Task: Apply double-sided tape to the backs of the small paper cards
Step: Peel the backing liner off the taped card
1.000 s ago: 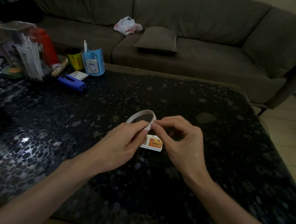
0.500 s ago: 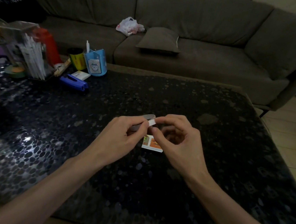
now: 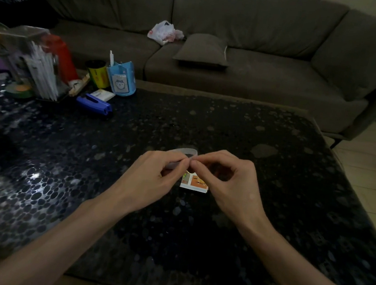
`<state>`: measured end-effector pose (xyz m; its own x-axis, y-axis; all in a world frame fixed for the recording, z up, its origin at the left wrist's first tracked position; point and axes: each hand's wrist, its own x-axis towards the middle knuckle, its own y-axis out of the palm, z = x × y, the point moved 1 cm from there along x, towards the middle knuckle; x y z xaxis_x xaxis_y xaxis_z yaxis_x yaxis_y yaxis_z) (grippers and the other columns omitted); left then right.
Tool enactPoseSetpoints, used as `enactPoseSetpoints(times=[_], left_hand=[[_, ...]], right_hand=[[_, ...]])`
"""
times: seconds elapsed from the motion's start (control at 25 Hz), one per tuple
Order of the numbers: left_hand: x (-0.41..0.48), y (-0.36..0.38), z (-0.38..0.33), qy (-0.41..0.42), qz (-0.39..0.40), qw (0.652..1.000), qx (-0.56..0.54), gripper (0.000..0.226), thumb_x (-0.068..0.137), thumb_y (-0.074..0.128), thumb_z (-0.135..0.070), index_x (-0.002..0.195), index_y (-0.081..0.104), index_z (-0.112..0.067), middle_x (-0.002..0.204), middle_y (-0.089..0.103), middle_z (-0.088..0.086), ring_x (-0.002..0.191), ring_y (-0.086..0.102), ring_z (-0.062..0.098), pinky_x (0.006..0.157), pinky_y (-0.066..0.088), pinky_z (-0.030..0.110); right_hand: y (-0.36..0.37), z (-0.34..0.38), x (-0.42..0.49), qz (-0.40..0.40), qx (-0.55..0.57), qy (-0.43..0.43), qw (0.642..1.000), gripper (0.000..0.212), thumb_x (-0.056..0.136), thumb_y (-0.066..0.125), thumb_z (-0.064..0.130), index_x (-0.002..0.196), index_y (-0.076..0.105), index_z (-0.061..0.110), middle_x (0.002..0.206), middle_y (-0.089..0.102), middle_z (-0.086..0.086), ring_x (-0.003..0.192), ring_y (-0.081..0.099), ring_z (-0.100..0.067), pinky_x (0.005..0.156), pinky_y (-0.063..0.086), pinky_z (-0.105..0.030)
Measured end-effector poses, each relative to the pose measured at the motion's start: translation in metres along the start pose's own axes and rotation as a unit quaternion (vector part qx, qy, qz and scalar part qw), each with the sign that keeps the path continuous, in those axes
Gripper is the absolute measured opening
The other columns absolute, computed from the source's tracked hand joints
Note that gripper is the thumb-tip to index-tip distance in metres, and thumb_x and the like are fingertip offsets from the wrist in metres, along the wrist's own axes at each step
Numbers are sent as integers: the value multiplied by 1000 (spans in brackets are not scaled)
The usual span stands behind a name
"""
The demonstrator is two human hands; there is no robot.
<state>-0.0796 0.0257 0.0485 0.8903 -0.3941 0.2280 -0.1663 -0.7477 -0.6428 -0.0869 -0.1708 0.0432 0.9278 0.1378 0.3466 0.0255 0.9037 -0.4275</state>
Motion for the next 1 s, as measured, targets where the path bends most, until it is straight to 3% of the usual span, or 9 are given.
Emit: enactPoseSetpoints(times=[0.24,0.32,0.4,0.52,0.6,0.68,0.76,0.88,1.0], left_hand=[[4,3,-6,-2,7,999,-45,32,109,49,-28,87,71,-35,72,63,1,67,57,20,64,48,42],[6,4,-6,-4,15,994,-109,36,110,46,-31,83,70,-33,69,56,-5,67,51,15,64,45,31],[6,5,-3,-32,25,977,-211,38,108,44,-37,80,70,-33,70,43,1,69,42,15,67,39,25],[5,8,4,-90,18,942,-322,38,108,46,-39,83,71,-23,70,32,7,69,33,20,70,33,32],[5,9,7,-100,6,933,-345,38,107,46,-38,87,71,-18,65,33,-4,64,31,13,66,29,32],[6,9,7,-96,14,925,-367,38,108,46,-36,89,71,-15,62,34,-8,61,31,10,63,30,28],[6,8,4,-97,41,917,-384,36,104,45,-36,89,72,-16,61,35,-7,60,32,9,61,33,24],[3,7,-2,-108,91,904,-405,38,103,49,-44,84,73,-22,58,36,-7,55,33,9,59,34,26],[0,5,-6,-120,167,870,-448,42,103,53,-50,94,77,-16,56,53,-2,49,45,9,59,45,23]], right_hand=[[-2,4,4,28,-39,-30,998,5,97,71,22,103,71,24,100,66,13,96,67,-7,82,58,-28],[0,8,4,11,-66,-81,994,4,99,69,17,101,69,19,98,63,11,95,62,-8,81,53,-23],[1,11,4,7,-87,-121,989,4,100,66,15,101,66,19,98,60,10,97,58,-9,80,47,-19],[-3,12,6,13,55,-70,996,5,100,63,26,102,67,24,105,63,9,103,65,-15,86,54,-28],[-8,9,8,13,100,-45,994,16,97,65,34,112,71,31,119,64,14,117,64,-8,95,55,-28],[-10,5,9,46,80,-38,995,33,97,68,23,128,67,34,127,66,19,124,60,2,100,50,-17],[-9,0,9,60,82,-30,994,41,97,68,9,132,66,30,120,72,19,118,65,2,98,50,-13],[-6,-4,7,42,121,-15,992,37,97,67,4,127,69,26,111,76,16,108,72,-2,92,53,-13],[-4,-4,6,54,170,2,984,37,98,68,5,128,68,26,112,78,9,110,74,-7,93,56,-18]])
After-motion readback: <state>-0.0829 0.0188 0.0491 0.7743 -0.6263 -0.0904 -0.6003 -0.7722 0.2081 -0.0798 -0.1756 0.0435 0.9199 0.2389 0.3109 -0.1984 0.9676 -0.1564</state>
